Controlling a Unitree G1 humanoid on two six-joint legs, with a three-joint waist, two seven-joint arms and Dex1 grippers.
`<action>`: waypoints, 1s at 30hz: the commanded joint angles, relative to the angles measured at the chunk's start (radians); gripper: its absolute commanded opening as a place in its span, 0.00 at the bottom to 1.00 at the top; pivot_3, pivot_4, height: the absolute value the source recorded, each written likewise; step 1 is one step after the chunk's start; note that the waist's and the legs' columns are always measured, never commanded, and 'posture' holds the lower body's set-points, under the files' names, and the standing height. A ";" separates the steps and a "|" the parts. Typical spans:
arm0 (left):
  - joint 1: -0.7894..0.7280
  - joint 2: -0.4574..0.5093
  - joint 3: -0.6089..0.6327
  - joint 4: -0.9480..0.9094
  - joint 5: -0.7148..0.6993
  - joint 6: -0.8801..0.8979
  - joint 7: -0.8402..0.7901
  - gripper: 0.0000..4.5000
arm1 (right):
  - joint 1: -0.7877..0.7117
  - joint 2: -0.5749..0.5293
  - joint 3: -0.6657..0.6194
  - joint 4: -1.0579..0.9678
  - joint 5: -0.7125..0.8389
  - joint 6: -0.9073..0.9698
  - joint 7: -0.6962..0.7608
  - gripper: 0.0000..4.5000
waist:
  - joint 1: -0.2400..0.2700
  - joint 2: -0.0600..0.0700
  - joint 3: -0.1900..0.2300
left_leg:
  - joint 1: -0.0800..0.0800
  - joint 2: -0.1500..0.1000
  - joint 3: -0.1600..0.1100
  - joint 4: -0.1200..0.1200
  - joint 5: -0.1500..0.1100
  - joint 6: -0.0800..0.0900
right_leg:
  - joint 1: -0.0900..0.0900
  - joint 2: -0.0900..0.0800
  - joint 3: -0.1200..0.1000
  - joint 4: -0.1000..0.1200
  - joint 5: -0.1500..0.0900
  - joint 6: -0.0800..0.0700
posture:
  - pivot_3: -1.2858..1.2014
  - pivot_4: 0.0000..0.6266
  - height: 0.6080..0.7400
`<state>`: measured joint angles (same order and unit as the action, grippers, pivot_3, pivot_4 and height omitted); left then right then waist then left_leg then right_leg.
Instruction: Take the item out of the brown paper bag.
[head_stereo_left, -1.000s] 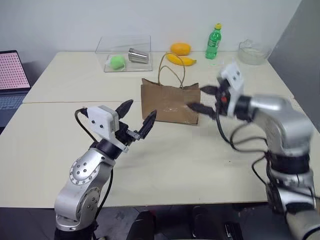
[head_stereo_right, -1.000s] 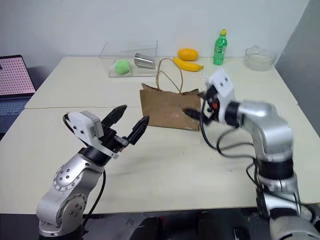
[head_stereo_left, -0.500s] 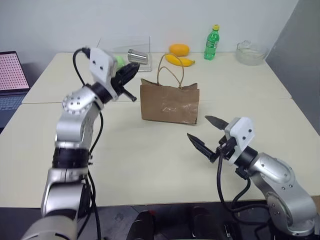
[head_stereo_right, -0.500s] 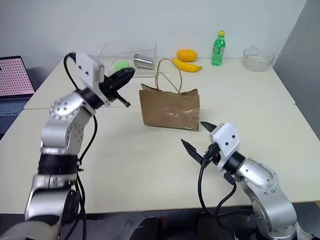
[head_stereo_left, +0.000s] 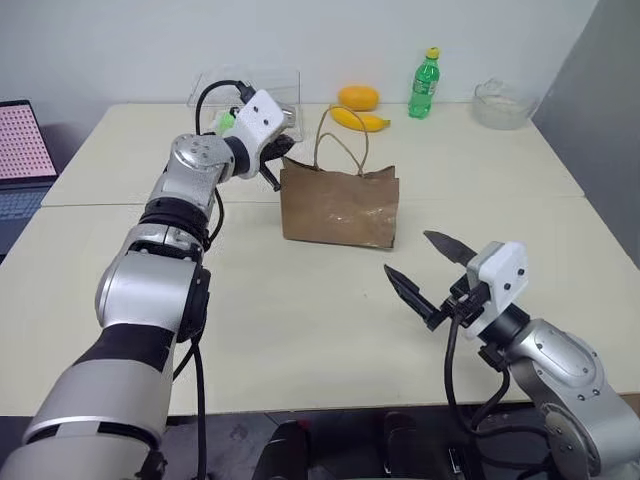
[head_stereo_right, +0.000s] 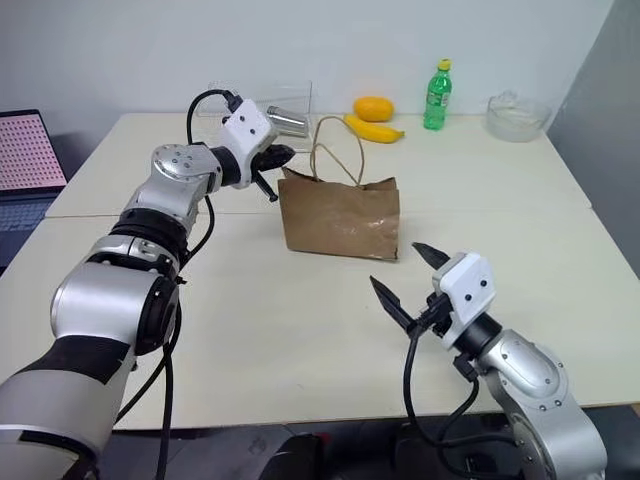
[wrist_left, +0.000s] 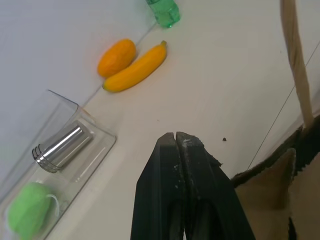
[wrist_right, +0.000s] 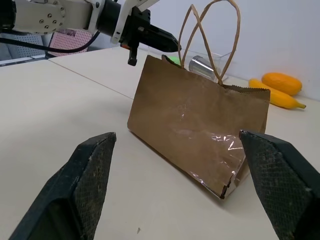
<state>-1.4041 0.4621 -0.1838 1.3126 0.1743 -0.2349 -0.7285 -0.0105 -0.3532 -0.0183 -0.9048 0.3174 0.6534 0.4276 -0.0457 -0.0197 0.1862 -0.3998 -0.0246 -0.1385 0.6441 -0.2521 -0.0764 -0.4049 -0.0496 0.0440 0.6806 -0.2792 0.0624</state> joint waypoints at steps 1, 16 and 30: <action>-0.043 -0.005 -0.025 0.008 0.052 -0.038 -0.060 0.00 | 0.005 -0.011 -0.019 -0.079 0.028 0.000 -0.022 0.93 | -0.004 0.000 0.000 | 0.000 0.000 0.000 0.000 0.000 0.000 | 0.000 0.000 0.000 0.000 0.000 0.000 | 0.52 0.24 1.00; -0.009 0.059 -0.012 -0.016 0.053 -0.014 -0.578 0.00 | -0.024 -0.076 -0.052 -0.107 0.110 0.059 -0.067 0.93 | -0.014 0.000 0.000 | 0.000 0.000 0.000 0.000 0.000 0.000 | 0.000 0.000 0.000 0.001 0.000 0.000 | 0.52 0.24 1.00; 0.421 0.373 -0.230 -0.830 -0.403 0.397 -0.886 0.00 | 0.003 -0.136 -0.049 -0.087 0.180 0.052 -0.050 0.93 | -0.026 0.000 0.000 | 0.001 0.002 -0.001 0.001 0.000 0.000 | 0.000 0.001 0.001 0.003 0.000 0.000 | 0.52 0.24 1.00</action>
<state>-0.9957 0.7961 -0.3962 0.6141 -0.1509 0.0985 -1.6078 -0.0076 -0.4828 -0.0566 -0.9181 0.4862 0.7245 0.3719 -0.0718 -0.0195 0.1862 -0.3991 -0.0222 -0.1392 0.6446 -0.2521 -0.0764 -0.4048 -0.0490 0.0453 0.6833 -0.2791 0.0620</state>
